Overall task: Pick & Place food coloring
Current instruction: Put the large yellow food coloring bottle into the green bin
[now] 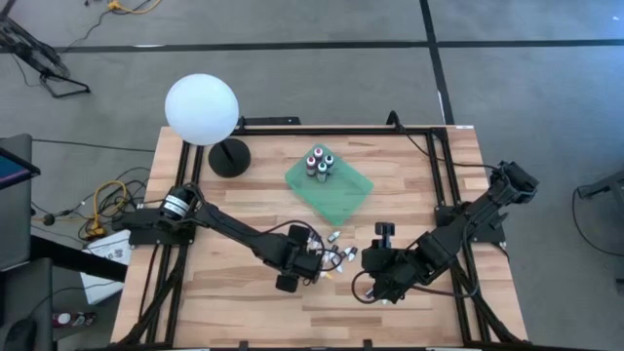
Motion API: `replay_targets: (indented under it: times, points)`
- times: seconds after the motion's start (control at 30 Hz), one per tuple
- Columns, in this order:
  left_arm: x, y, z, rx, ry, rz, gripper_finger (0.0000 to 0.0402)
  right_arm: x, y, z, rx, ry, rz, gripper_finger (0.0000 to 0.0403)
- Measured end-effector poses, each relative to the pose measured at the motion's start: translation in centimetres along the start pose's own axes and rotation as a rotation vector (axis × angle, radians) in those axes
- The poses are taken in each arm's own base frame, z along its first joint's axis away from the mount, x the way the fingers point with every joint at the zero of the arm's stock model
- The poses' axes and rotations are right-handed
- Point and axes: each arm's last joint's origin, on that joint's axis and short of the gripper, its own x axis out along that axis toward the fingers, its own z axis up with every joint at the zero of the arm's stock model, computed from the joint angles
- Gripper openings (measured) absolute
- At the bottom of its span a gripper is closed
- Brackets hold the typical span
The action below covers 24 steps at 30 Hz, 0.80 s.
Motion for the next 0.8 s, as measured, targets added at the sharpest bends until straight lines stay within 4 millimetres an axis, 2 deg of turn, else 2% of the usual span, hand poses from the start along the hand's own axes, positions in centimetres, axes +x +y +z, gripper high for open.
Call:
replay_targets:
  times: [0.27, 0.47, 0.67, 0.8]
  points:
    - [0.0, 0.0, 0.0, 0.032, -0.003, 0.000, 0.0252, 0.0, 0.0, 0.0, -0.001, 0.000, 0.001, 0.0118]
    - [-0.2, -0.1, 0.7, 0.069, -0.077, -0.023, 0.0256, 0.0, 0.0, 0.0, -0.001, 0.001, 0.001, 0.0118]
    - [-0.5, -0.6, 2.4, 0.116, -0.258, -0.123, 0.0256, 0.0, 0.0, 0.0, 0.000, 0.001, 0.001, 0.0118]
    - [-0.3, -0.8, 3.0, 0.155, -0.310, -0.140, 0.0256, 0.0, 0.0, 0.0, 0.000, 0.001, 0.001, 0.0118]
